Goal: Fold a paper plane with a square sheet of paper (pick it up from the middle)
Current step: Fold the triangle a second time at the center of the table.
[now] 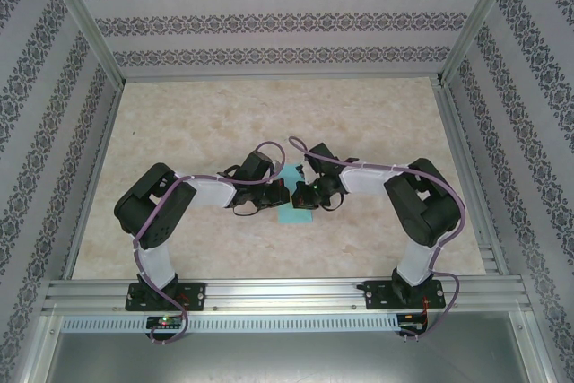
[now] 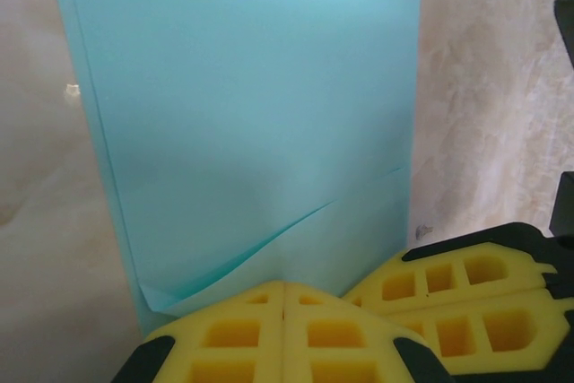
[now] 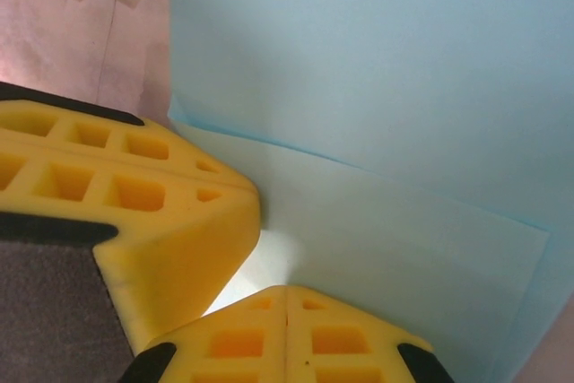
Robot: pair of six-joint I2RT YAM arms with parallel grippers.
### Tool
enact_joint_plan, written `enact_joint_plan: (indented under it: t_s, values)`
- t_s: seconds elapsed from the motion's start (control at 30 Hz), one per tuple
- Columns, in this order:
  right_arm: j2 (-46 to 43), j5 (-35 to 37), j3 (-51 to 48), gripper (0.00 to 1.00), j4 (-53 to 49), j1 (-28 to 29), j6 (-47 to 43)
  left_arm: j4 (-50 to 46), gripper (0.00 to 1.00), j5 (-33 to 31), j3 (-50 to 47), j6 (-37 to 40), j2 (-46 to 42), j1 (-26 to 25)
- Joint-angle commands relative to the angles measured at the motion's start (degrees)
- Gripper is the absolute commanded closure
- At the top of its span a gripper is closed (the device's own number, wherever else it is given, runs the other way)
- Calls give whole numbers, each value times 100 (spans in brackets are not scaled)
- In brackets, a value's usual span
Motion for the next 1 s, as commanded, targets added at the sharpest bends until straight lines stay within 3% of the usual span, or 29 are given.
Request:
enact_joint_plan:
  t_s: [0.0, 0.43, 0.73, 0.83, 0.97]
  values:
    - [-201, 107, -487, 96, -572, -3, -237, -551, 96, -497, -76, 4, 308, 94]
    - [-1043, 127, -1483, 96, -777, -358, -222, -670, 96, -499, 13, 17, 381, 95]
    - [-1821, 148, -1296, 94, -358, -563, 220, -811, 93, -332, 280, 96, 268, 86]
    - [-1909, 300, -1171, 88, -5, -589, 493, -777, 90, -157, 446, 64, 140, 54]
    - [-1736, 474, -983, 75, 435, -594, 809, -101, 73, 387, 537, -474, -188, 43]
